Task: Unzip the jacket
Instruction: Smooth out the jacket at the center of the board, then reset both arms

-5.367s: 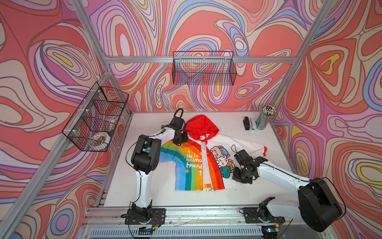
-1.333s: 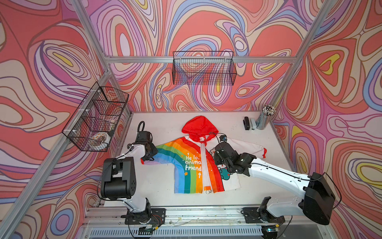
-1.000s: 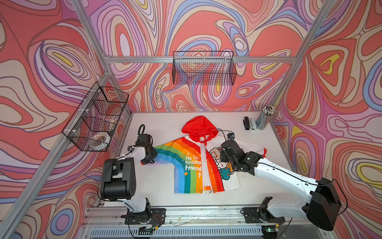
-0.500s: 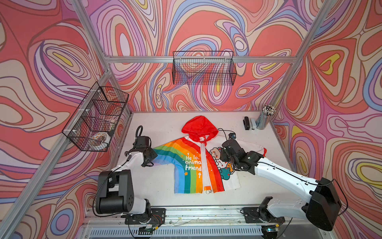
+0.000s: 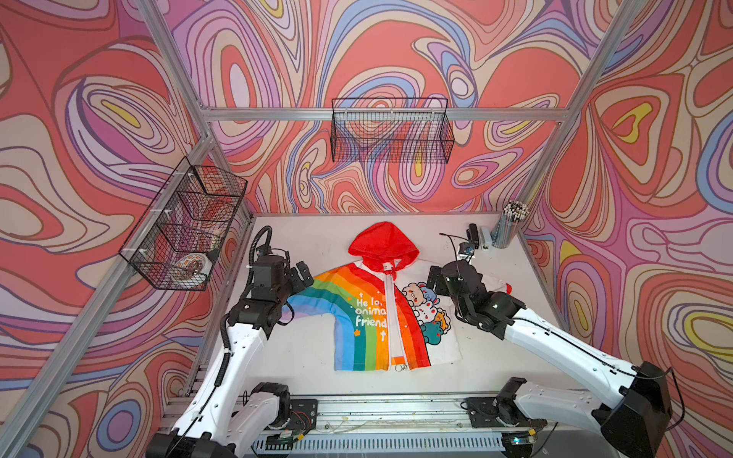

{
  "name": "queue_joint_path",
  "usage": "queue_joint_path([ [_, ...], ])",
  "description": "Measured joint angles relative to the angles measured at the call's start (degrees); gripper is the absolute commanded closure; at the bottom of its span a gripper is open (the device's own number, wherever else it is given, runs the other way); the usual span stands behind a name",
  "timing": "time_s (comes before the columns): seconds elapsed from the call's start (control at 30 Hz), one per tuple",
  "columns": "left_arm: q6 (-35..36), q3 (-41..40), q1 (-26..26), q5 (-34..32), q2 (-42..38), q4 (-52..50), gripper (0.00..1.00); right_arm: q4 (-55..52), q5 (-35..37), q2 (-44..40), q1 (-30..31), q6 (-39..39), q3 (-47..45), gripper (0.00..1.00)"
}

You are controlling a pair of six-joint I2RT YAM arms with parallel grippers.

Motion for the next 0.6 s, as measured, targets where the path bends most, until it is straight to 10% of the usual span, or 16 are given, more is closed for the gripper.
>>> queue_joint_path([
  [0.3,3.87,-19.56,-0.63,-10.08,-16.74,13.42,0.00,12.90,10.51,1.18,-4.02,-13.66,-6.62,0.02],
  [0.6,10.45,-30.21,-0.63,-14.95,-16.02,25.59,0.00,18.43,-3.91,1.51,-17.84,-20.26,-8.61,0.07],
])
